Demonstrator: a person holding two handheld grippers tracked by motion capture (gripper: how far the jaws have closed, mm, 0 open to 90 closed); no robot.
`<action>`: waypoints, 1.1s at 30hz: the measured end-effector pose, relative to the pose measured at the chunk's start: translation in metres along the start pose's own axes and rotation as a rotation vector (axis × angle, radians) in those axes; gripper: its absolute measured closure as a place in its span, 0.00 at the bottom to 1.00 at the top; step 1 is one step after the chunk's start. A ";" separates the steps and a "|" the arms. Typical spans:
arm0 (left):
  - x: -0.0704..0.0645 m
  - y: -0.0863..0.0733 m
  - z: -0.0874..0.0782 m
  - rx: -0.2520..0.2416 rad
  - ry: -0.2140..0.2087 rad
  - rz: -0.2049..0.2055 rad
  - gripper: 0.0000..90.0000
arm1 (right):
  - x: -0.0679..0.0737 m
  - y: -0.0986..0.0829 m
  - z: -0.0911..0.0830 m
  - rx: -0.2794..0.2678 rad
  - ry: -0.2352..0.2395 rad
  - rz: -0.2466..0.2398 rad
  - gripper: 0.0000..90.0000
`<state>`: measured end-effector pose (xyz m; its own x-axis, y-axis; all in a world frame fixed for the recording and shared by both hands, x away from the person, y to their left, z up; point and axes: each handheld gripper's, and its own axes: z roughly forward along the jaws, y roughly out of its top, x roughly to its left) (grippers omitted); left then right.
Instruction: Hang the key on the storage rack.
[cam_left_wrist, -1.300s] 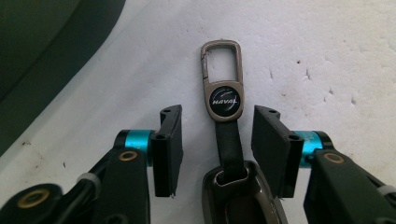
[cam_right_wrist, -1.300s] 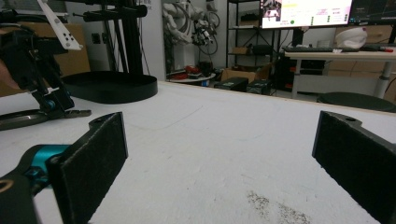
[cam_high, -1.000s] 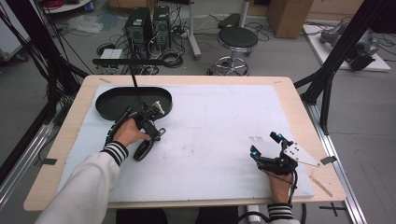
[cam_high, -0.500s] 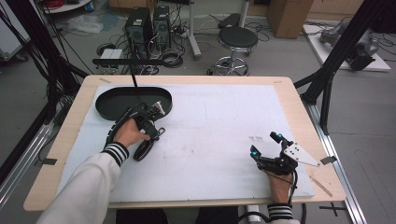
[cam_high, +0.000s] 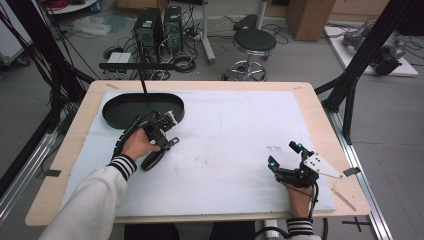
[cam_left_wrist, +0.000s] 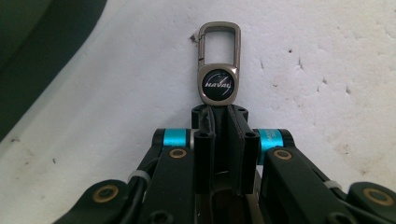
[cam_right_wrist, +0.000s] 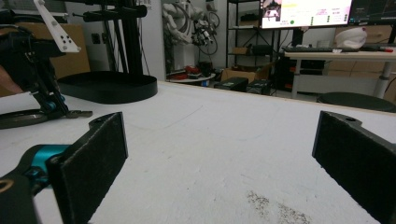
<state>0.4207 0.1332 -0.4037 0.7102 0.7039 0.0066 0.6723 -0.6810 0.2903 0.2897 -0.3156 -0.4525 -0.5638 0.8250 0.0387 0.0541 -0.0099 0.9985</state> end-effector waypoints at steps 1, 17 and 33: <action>0.001 -0.001 -0.001 -0.014 -0.002 -0.002 0.91 | 0.000 0.000 0.000 0.001 -0.002 0.003 0.02; 0.025 -0.025 -0.041 -0.247 0.048 -0.051 0.92 | 0.000 0.000 0.000 -0.002 -0.001 -0.002 0.03; 0.060 -0.058 -0.088 -0.594 0.187 -0.176 0.92 | 0.001 0.000 0.000 0.002 -0.003 -0.002 0.02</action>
<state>0.4060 0.2331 -0.3363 0.5154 0.8547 0.0618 0.5074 -0.3626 0.7817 0.2892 -0.3148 -0.4525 -0.5614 0.8267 0.0370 0.0544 -0.0077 0.9985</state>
